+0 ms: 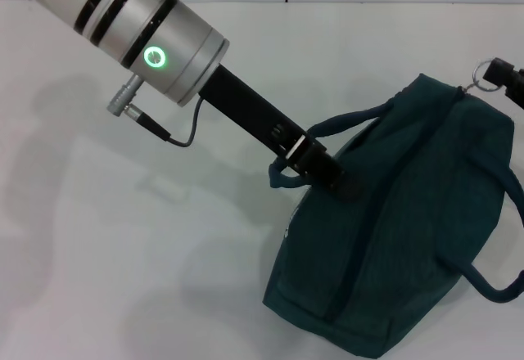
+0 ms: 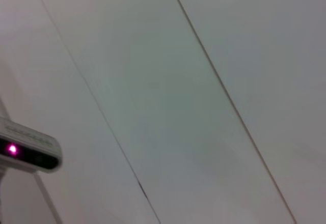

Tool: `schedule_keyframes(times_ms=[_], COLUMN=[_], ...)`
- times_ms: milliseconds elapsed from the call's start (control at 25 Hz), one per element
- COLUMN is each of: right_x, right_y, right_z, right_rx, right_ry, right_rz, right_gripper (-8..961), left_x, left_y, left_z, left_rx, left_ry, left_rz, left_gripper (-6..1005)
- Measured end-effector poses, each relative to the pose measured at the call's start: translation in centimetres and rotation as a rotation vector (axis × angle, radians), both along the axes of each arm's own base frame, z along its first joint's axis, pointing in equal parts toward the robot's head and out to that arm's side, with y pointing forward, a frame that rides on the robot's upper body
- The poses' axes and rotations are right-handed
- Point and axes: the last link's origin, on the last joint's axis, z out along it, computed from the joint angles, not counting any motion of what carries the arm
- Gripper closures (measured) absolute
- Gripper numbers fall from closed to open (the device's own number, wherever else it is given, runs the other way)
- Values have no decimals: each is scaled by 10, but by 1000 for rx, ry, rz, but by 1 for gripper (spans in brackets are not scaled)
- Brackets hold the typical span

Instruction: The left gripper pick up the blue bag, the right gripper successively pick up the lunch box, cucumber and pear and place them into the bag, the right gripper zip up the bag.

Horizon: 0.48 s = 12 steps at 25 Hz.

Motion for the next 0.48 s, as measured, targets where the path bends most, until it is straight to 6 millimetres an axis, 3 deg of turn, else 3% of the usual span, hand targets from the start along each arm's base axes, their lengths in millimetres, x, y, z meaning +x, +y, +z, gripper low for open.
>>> schedule_keyframes(times_ms=[480], right_x=[9], right_y=[-2], right_z=[-14], right_rx=[-45], right_ry=[-63], right_rz=[-41], right_gripper=[901], left_x=[0], left_y=[0], left_z=[1], left_rx=[4], left_ry=[-12], left_rz=[0], left_gripper=[924])
